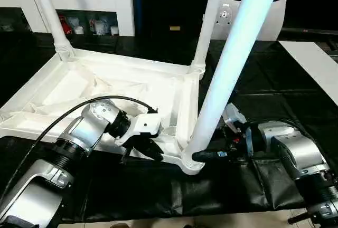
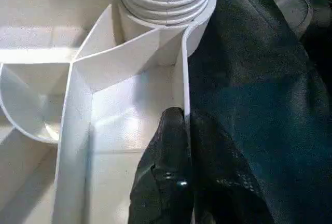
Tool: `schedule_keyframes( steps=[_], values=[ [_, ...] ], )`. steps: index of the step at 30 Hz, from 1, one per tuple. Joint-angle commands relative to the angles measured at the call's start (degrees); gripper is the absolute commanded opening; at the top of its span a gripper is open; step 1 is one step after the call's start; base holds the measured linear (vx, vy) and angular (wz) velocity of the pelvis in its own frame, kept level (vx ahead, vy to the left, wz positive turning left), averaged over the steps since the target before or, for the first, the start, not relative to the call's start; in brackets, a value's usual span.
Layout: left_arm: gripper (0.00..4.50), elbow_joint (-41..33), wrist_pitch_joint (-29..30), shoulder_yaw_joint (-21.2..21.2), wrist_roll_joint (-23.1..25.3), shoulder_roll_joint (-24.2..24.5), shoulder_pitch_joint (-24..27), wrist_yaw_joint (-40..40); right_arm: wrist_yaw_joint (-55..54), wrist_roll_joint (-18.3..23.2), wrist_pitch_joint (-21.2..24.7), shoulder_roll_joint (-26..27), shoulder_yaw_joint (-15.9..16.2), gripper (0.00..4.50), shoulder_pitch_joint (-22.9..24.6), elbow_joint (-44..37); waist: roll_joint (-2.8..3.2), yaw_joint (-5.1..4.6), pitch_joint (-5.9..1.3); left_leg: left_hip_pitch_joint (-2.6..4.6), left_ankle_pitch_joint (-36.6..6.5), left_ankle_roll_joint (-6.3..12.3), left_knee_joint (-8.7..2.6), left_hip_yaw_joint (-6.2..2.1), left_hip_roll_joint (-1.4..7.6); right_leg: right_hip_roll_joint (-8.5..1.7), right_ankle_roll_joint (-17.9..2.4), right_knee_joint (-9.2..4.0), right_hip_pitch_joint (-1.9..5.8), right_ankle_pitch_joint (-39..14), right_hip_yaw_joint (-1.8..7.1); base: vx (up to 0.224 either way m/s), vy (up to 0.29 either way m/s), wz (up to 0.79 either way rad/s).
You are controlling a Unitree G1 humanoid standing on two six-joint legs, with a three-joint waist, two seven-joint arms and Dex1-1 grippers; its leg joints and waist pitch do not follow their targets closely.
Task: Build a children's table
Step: Rotate leg to tighten
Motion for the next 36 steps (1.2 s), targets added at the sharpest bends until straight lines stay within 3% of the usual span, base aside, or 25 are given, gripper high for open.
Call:
schedule_keyframes(
  steps=[1, 9, 11, 16, 17, 20, 21, 25, 27, 32, 36],
  values=[
    [0.0, -1.82, -1.07, -2.01, -0.42, -0.84, -0.59, -3.25, 0.23, 0.25, 0.46, -0.75, 0.14, 2.4, -0.56, 0.14, -0.07, -0.18, -3.82, 0.0, -7.37, 3.82, -3.76, -0.04, 1.83, -4.2, -9.19, -4.16, 3.58, -18.52, 3.68, 0.0, 0.0, 0.0],
    [0.0, -2.24, 4.23, -0.38, -1.48, -2.61, -0.46, 0.37, -4.49, 2.72, 5.06, 1.9, -1.48, 2.11, 1.42, -3.47, -0.03, -0.15, -3.67, 0.06, -8.03, 3.13, -3.84, -0.04, 1.76, -4.21, -8.19, -4.54, 3.52, -20.78, 3.68, 0.0, 0.0, 0.0],
    [0.0, -2.49, 7.46, 0.53, -1.45, -3.84, -0.67, 3.35, -8.91, 2.03, 5.9, 3.64, -1.98, 2.11, 2.15, -4.82, -0.05, -0.31, -3.47, 0.28, -9.6, 2.41, -3.88, -0.16, 1.59, -4.31, -7.07, -5.06, 3.32, -24.87, 3.48, 0.0, 0.0, 0.0],
    [0.0, -2.55, 14.06, 3.19, -1.12, -8.28, -0.79, 12.87, -24.0, -1.52, 7.2, 10.41, -4.26, 2.07, 3.21, -5.17, -0.22, -1.13, -3.41, 0.11, -10.31, 1.13, -3.83, -0.29, 1.27, -4.22, -4.31, -5.77, 3.2, -30.05, 3.15, 0.0, 0.0, 0.0],
    [0.0, -2.22, 17.63, 4.73, -0.75, -11.47, -1.07, 18.95, -32.63, -2.57, 8.87, 15.07, -6.06, 2.06, 3.52, -5.37, -0.23, -1.98, -3.43, -0.16, -11.08, 0.26, -3.86, -0.55, 1.19, -4.17, -3.53, -5.77, 3.32, -31.23, 2.84, 0.0, 0.0, 0.0],
    [0.0, -1.69, 19.79, 5.75, -0.29, -13.85, -1.56, 23.26, -37.12, -3.06, 9.49, 18.05, -6.65, 2.03, 3.97, -6.15, -0.2, -2.64, -3.6, -0.15, -11.86, 0.57, -3.7, -0.72, 0.92, -4.28, -2.85, -6.27, 3.29, -32.17, 2.51, 0.0, 0.0, 0.0],
    [0.0, -1.2, 20.68, 6.43, -0.11, -15.29, -1.9, 25.89, -40.69, -3.94, 9.65, 19.96, -7.15, 2.01, 4.03, -6.06, -0.18, -3.11, -3.68, -0.25, -11.1, 1.42, -3.67, -0.54, 0.9, -4.15, -3.4, -6.24, 3.2, -29.94, 2.75, 0.0, 0.0, 0.0],
    [0.0, -0.26, 22.76, 8.77, 0.08, -20.07, -3.06, 34.01, -52.76, -6.78, 9.48, 26.09, -9.03, 2.01, 3.66, -4.24, -0.1, -3.45, -3.91, -0.05, -10.17, 1.81, -3.64, -0.44, 0.9, -4.09, -4.86, -6.0, 3.0, -27.08, 2.88, 0.0, 0.0, 0.0],
    [0.0, -0.96, 22.94, 9.0, -0.13, -21.63, -3.13, 34.82, -55.78, -6.57, 6.73, 28.73, -10.63, 2.69, 3.7, -3.48, 0.04, -3.23, -3.98, -0.06, -9.61, 2.54, -3.81, -0.43, 1.04, -4.09, -5.28, -5.85, 3.15, -25.14, 3.05, 0.0, 0.0, 0.0],
    [0.0, -1.58, 22.57, 8.64, 0.4, -21.78, -2.93, 34.64, -57.1, -6.09, 6.08, 29.89, -11.99, 3.14, 3.76, -3.52, 0.15, -3.24, -4.16, -0.24, -7.77, 3.15, -3.93, -0.46, 1.36, -4.07, -7.28, -4.92, 3.48, -18.58, 3.4, 0.0, 0.0, 0.0],
    [0.0, -2.97, 19.64, 6.31, 2.07, -18.18, -0.82, 31.34, -55.98, -6.37, 4.08, 27.5, -12.97, 3.5, 4.56, -5.11, 0.28, -3.17, -4.31, -0.27, -7.07, 3.29, -3.89, -0.36, 1.39, -4.18, -8.47, -4.6, 3.78, -16.07, 3.56, 0.0, 0.0, 0.0]
  ],
)
